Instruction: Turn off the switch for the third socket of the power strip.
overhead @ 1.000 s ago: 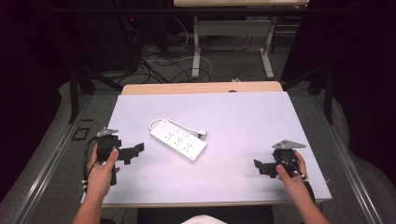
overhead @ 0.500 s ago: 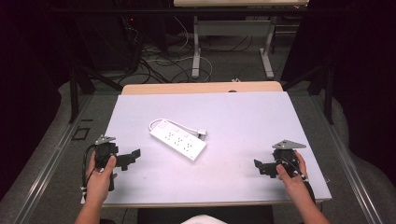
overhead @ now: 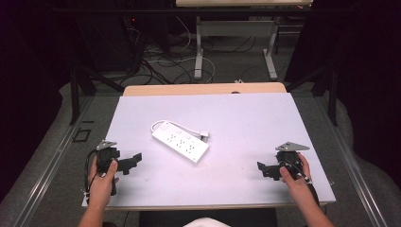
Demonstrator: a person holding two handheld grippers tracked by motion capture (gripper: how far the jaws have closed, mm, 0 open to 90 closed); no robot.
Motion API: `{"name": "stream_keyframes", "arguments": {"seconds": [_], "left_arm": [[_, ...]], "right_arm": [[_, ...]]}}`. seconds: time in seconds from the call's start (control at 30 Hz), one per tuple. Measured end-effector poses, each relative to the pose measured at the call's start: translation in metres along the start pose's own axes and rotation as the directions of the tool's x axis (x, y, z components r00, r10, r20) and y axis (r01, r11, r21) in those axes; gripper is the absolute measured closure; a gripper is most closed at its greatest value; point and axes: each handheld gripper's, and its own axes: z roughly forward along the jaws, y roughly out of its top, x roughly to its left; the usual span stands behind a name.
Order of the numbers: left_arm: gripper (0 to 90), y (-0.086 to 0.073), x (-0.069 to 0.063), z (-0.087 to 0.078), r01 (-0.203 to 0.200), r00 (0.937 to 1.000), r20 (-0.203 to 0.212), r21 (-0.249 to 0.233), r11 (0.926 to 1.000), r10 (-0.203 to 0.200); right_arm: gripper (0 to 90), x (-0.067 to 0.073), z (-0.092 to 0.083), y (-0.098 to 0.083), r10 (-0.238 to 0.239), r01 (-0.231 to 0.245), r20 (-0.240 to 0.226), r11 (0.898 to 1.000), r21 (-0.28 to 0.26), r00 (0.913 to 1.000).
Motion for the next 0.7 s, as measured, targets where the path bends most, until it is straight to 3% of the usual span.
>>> {"name": "stream_keyframes", "arguments": {"seconds": [0.1,0.17,0.53,0.7], "left_arm": [[2.6,-0.0023,0.0001,0.0028,-0.005,1.0,-0.003,-0.001,1.0,0.005],[2.6,-0.0027,0.0008,0.0027,-0.01,0.9999,0.004,0.025,0.9996,0.01],[2.9,-0.0053,0.0011,0.0064,0.003,1.0,-0.001,0.014,0.9999,-0.003],[3.0,-0.0052,0.0002,0.0069,-0.012,0.9999,0.001,0.02,0.9997,0.012]], "right_arm": [[0.0,-0.0003,0.0,-0.0002,0.0,0.0,-0.001,1.0,0.001,1.0],[0.0,-0.0004,0.0001,-0.0002,0.0,0.0,-0.003,1.0,0.002,1.0],[0.0,-0.0011,0.0016,-0.0006,0.0,0.0,-0.006,1.0,0.006,1.0],[0.0,-0.0025,0.0008,-0.001,0.005,-0.005,0.0,1.0,0.005,1.0]]}}
